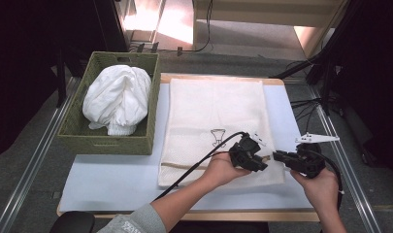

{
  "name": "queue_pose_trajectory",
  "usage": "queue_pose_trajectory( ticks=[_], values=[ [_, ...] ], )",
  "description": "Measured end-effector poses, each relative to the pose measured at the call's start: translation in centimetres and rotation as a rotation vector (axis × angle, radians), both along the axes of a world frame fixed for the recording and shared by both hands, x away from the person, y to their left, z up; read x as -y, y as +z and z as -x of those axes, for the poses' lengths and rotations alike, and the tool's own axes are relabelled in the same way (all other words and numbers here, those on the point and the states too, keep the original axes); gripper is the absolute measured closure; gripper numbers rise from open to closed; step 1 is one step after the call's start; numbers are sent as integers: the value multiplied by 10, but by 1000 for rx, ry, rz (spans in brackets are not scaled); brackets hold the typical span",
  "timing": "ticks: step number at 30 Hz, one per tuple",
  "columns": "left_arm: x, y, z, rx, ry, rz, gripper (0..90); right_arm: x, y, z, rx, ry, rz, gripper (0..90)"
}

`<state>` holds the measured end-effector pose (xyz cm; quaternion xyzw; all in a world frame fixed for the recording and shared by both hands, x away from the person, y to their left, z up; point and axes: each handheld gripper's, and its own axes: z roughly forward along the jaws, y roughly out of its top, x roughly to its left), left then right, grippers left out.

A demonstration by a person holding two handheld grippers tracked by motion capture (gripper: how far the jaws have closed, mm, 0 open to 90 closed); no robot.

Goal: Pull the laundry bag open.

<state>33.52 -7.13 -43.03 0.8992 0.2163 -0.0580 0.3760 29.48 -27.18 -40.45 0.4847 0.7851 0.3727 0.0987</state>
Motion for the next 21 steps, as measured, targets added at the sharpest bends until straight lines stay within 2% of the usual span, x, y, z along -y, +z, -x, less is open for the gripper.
queue_pose_trajectory(
  ticks=[8,13,15,21],
  values=[
    [4,-1,-7,-17,23,-13,760,-3,0,1,-4,6,10,853],
    [6,-1,-9,-17,31,-24,834,-3,0,1,-8,4,11,853],
    [6,-1,-10,-31,36,-20,845,-3,-1,1,-7,5,11,853],
    [6,0,-8,-21,36,-27,878,-3,-1,1,-7,5,13,853]
  ],
)
